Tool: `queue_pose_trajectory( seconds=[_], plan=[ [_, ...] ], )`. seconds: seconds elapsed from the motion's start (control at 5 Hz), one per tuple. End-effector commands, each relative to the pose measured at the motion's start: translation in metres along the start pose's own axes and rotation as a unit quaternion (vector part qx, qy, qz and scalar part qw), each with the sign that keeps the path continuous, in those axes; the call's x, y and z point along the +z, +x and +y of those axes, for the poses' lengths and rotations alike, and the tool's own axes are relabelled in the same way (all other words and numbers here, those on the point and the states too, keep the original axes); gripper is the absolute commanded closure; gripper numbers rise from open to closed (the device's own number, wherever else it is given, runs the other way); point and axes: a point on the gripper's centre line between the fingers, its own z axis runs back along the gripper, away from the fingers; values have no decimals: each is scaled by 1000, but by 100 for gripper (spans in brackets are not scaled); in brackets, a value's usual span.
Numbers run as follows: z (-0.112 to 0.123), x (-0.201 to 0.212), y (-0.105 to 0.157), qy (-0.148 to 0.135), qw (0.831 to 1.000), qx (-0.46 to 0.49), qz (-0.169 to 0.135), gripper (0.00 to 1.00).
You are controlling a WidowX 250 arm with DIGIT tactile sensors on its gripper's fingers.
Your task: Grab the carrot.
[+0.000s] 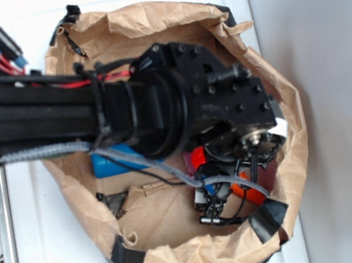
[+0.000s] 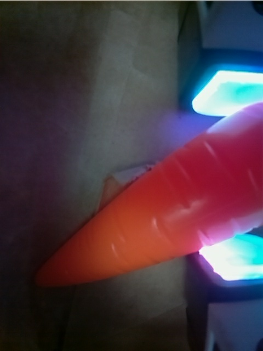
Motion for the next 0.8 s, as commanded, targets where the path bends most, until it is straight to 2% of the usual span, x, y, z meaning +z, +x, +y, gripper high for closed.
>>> queue_pose_trajectory(
  seconds=[0.0,0.2,0.4,0.6],
  plan=[
    [-6,44,-20,4,999,-9,-42,100],
    [-3,82,-41,-8,999,3,-42,100],
    [1,113,-56,-31,999,-11,-39,100],
    [4,138,-61,-45,998,-9,-42,100]
  ],
)
